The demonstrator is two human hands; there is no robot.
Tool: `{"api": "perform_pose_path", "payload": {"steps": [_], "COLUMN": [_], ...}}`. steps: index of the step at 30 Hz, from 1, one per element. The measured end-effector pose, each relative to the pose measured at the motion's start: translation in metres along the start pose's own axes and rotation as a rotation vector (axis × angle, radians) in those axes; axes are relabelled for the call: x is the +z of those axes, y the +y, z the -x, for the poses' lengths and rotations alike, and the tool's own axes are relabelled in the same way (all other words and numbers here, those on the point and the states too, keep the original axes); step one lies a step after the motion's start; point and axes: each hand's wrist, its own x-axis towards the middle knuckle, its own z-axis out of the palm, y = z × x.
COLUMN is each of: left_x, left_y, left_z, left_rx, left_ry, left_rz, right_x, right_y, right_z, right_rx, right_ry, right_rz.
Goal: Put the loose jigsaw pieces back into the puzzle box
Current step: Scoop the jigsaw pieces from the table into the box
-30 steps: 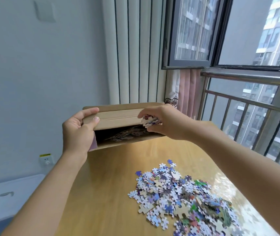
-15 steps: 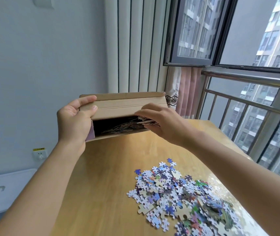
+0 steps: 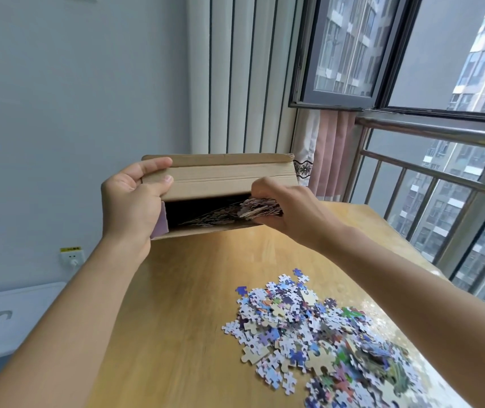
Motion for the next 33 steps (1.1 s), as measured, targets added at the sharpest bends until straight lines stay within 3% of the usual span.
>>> {"api": "perform_pose_path", "payload": {"steps": [14,21,28,33], "left_x": [-0.002,-0.003,-0.004,-0.004], "left_y": [0.004,0.003,0.002,0.002], "left_z": [0.001,0.003,0.006,0.005], "left_rx": [-0.006,0.011,0.015,-0.004], "left_ry": [-0.001,0.0,-0.006,0.007], "left_rz": [0.002,-0.001,-0.003,0.004], "right_x": [0.0,0.004,-0.006,-0.025], "right_y": [0.008,0.012,0.012,-0.023], "right_z": [-0.006,-0.004,-0.006,0.008], "right_rx": [-0.066,-0.07,0.091,0.13], "right_ry": [0.039,0.057,-0.21,-0.06], "right_rz": [0.107,0.28,0.268,0.015]}}
